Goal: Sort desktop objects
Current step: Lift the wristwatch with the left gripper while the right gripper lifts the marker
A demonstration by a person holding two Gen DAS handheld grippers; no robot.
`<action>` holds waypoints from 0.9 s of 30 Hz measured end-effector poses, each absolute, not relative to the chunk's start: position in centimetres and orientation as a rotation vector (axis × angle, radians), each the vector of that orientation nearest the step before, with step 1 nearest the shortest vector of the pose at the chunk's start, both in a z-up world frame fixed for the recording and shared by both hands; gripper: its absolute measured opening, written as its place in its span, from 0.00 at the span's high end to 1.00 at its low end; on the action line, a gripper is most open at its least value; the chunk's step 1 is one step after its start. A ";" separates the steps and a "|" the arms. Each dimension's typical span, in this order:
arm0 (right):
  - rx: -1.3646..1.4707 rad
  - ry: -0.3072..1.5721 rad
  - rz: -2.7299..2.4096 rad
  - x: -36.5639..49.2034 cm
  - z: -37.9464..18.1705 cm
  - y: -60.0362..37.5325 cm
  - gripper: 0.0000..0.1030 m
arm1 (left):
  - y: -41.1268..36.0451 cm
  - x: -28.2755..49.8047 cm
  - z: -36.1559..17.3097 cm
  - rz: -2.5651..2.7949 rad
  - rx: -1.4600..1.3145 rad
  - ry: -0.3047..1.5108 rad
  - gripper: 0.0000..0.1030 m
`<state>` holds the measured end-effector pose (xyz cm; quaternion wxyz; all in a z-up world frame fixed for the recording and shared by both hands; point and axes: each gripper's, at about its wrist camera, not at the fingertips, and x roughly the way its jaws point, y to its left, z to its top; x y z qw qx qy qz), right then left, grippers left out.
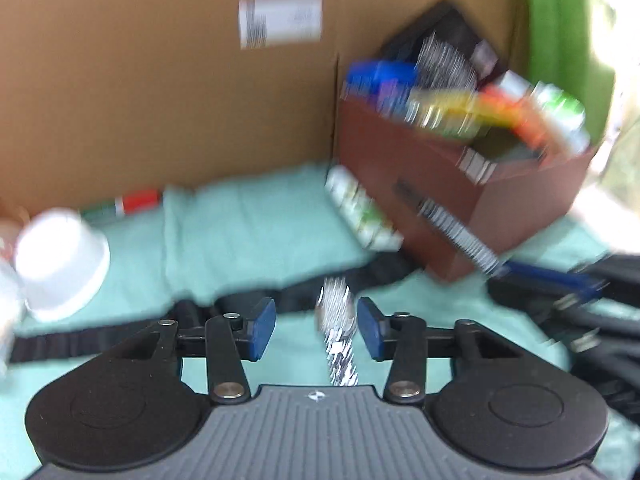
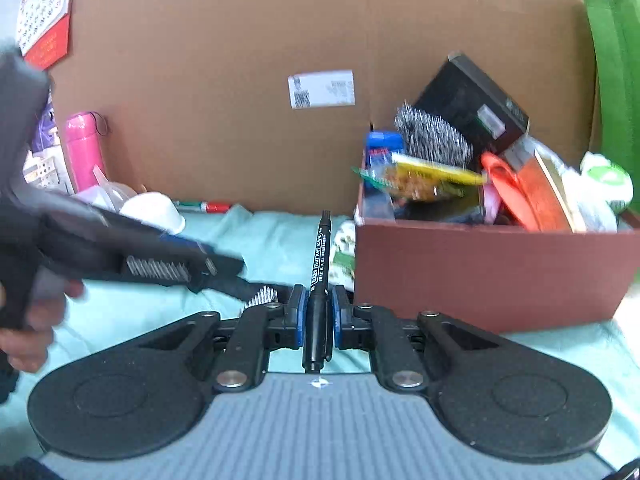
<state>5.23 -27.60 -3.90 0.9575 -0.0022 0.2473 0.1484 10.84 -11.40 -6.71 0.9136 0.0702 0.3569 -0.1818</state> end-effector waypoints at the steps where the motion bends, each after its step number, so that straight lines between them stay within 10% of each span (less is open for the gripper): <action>1: -0.004 0.510 0.300 5.3 -4.2 -27.7 0.89 | -11.4 11.3 -7.5 -0.378 0.143 0.766 0.55; 6: 0.002 0.536 0.285 5.9 -5.0 -28.0 0.89 | -12.8 11.7 -8.0 -0.372 0.202 0.723 0.52; 7: 0.007 0.540 0.282 6.2 -5.2 -28.0 0.89 | -13.2 11.9 -8.1 -0.385 0.227 0.725 0.72; 21: 0.006 0.459 0.308 4.7 -3.2 -27.9 0.89 | -12.5 9.2 -3.6 -0.481 0.140 0.646 0.74; 22: 0.006 0.440 0.309 4.5 -2.7 -28.0 0.89 | -12.5 8.9 -2.7 -0.489 0.132 0.624 0.89; 27: 0.019 0.337 0.291 3.1 0.1 -29.1 0.89 | -13.3 7.8 1.7 -0.534 0.115 0.502 1.00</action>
